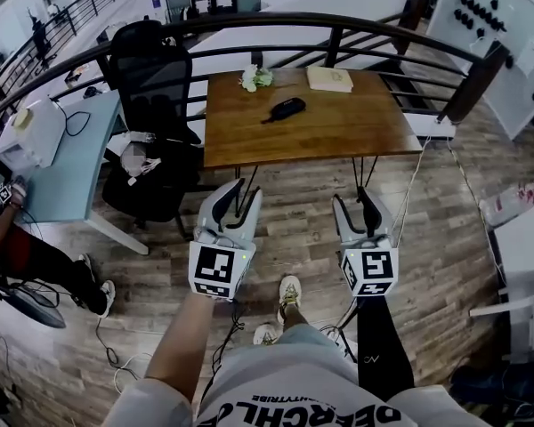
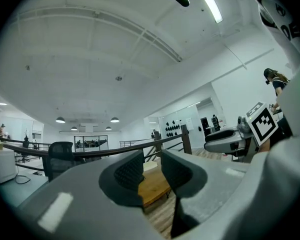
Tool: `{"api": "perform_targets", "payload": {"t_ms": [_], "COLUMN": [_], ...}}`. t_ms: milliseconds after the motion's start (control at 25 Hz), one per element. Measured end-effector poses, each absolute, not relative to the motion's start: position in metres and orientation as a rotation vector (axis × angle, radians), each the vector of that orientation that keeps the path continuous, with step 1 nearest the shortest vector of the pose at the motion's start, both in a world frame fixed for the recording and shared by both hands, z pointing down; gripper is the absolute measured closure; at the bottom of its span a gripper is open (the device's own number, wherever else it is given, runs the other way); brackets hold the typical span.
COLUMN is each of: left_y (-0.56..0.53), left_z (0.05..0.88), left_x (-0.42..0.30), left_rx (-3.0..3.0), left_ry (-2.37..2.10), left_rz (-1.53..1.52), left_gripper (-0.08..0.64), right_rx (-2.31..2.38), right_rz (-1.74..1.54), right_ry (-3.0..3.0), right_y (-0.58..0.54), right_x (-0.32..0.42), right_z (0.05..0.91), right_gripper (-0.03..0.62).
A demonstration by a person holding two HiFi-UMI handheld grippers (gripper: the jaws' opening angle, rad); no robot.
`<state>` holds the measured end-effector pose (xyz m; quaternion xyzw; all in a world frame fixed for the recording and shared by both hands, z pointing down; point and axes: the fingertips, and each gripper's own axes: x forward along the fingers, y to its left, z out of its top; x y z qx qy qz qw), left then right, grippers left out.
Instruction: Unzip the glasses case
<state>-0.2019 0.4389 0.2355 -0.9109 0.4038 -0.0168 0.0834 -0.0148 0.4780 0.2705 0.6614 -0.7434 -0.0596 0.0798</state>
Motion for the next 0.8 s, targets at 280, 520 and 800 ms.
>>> {"api": "perform_targets", "payload": {"t_ms": [280, 520, 800], "left_y": [0.361, 0.291, 0.233], "left_z": [0.231, 0.224, 0.23], "left_x": [-0.167, -0.138, -0.105], "left_rx": [-2.685, -2.658, -2.654], "left_ry": [1.237, 1.277, 1.293], "left_rz": [-0.042, -0.038, -0.049], "left_gripper": [0.449, 0.449, 0.449], "right_rx": [1.953, 1.919, 1.883], "right_rz": [-0.148, -0.177, -0.155], "right_ry": [-2.251, -2.296, -2.318], "right_y": [0.392, 0.313, 0.252], "right_x": [0.019, 0.043, 0.072], "right_z": [0.277, 0.266, 0.276], "right_gripper": [0.357, 0.357, 0.357]}}
